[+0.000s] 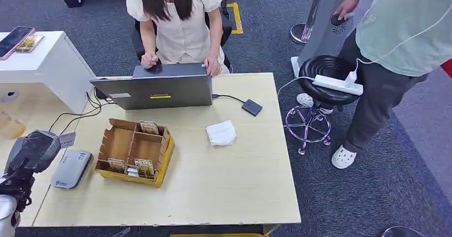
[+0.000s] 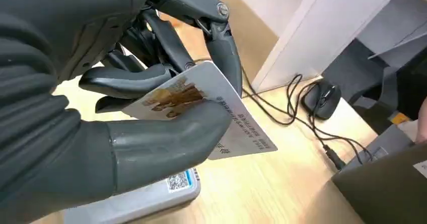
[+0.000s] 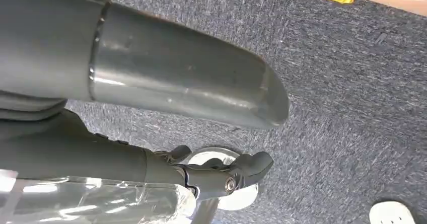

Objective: Pass the card to the sensor for recognition and then transmit it.

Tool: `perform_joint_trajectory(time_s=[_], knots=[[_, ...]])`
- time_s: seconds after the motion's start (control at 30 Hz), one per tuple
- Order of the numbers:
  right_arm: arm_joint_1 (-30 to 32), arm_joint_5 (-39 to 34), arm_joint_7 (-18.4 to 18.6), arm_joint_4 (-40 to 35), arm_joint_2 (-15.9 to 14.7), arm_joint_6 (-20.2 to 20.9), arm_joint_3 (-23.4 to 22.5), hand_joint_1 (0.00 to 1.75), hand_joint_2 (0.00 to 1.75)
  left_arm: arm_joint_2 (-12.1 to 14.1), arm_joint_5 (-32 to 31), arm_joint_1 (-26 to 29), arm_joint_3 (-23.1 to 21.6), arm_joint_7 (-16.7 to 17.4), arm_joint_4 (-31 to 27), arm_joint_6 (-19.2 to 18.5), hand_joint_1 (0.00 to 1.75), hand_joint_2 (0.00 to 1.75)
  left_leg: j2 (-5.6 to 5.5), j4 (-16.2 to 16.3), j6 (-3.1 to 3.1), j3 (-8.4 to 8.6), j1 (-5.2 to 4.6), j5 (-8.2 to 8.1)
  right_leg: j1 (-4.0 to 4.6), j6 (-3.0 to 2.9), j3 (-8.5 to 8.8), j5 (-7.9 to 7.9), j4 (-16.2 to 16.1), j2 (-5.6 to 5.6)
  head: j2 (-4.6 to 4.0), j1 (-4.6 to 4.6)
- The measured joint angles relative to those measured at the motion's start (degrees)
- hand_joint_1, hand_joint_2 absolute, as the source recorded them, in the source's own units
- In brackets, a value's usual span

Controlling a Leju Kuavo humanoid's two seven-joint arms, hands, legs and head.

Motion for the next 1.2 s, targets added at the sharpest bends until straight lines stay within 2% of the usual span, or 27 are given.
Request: perform_joint_trajectory(time_s=[0.33,0.6,0.87,1.2], knots=[[-0.05,0.31,-0.02,0.02,0.0,-0.33,0.0,0.0,0.0,0.39,1.78,-0.02,1.91,0.68,3.89,0.74,1.75,1.75,0.0,0.0,0.0,0.0,0.0,0.0,0.0,0.0,0.0,0.0,0.0,-0.01,0.0,0.02],[-0.18,1.2,0.07,0.02,0.0,-0.61,0.0,0.0,0.0,2.31,-1.5,-0.38,1.84,2.86,8.99,1.22,1.75,1.75,0.0,0.0,0.0,0.0,0.01,0.0,0.01,0.0,0.0,0.0,0.0,0.0,0.0,0.02],[-0.41,1.86,0.48,0.02,0.0,-0.59,0.0,0.0,0.0,4.96,-4.73,-1.43,1.27,3.87,13.62,-1.44,1.75,1.75,0.01,0.0,0.0,0.01,0.0,0.0,0.0,0.0,0.0,0.0,0.0,0.01,0.0,0.02],[-0.68,2.3,0.48,0.02,0.0,-0.59,0.0,0.0,0.0,7.69,-5.26,-1.41,0.05,4.24,15.85,-5.36,1.75,1.75,0.01,0.0,0.0,0.0,0.0,0.0,0.0,0.0,0.0,0.0,0.0,0.01,0.0,0.04]])
